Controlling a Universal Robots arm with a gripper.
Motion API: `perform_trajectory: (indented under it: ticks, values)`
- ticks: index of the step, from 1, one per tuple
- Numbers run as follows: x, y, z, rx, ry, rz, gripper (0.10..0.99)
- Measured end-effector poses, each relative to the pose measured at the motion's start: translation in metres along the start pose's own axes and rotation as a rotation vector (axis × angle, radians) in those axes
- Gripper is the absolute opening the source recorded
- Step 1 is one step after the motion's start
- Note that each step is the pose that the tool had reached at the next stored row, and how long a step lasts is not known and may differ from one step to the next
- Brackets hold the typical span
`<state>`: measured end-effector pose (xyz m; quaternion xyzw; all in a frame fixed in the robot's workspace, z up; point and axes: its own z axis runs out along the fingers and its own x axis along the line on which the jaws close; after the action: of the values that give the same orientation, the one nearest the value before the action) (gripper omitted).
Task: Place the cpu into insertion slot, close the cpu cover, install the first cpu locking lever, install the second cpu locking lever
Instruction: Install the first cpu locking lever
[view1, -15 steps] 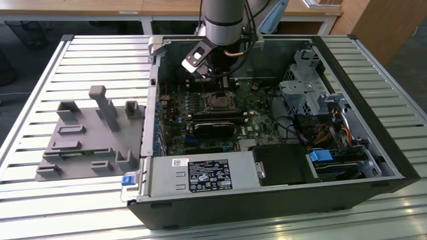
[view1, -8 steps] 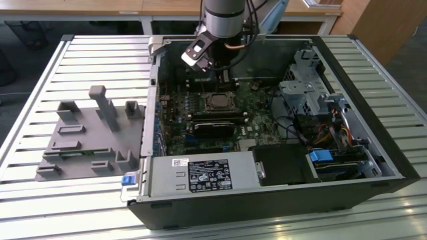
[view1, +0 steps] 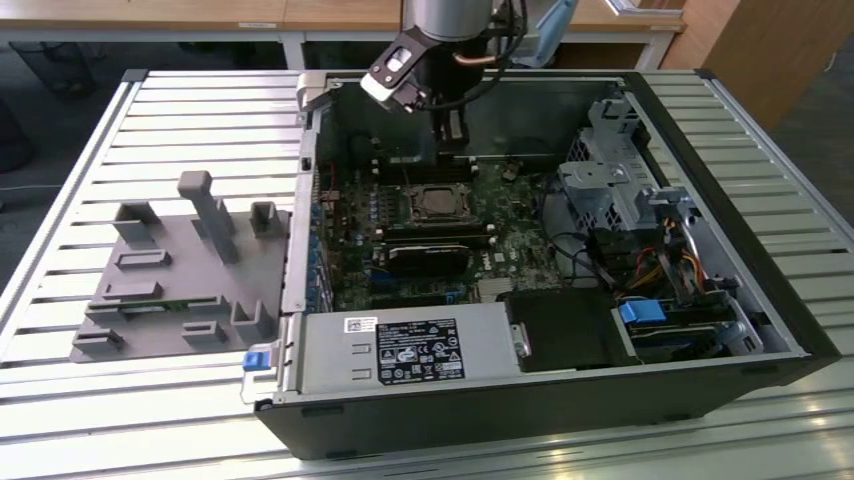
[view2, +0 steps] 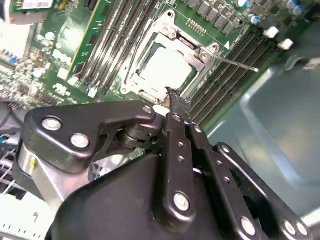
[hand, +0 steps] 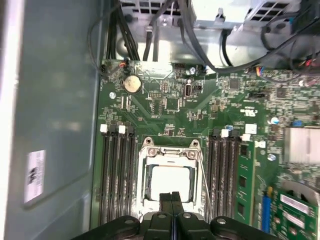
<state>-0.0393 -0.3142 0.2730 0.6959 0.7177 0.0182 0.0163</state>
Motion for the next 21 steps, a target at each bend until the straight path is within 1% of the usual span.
perform_trajectory:
  ticks: [1,2,6,8,18,21]
  values:
    - [0.0000,0.0001,-0.0026,0.000,-0.0001,0.000,0.106]
    - [0.0000,0.0002,-0.0035,0.000,-0.0001,0.000,0.106]
    - [0.0000,0.0002,-0.0035,0.000,0.0001,-0.001,0.106]
    - [0.0000,0.0002,-0.0036,0.000,0.0006,-0.012,0.106]
    - [0.0000,0.0002,-0.0036,0.000,0.0092,-0.188,0.106]
    - [0.0000,0.0002,-0.0035,0.001,0.0105,-0.243,0.106]
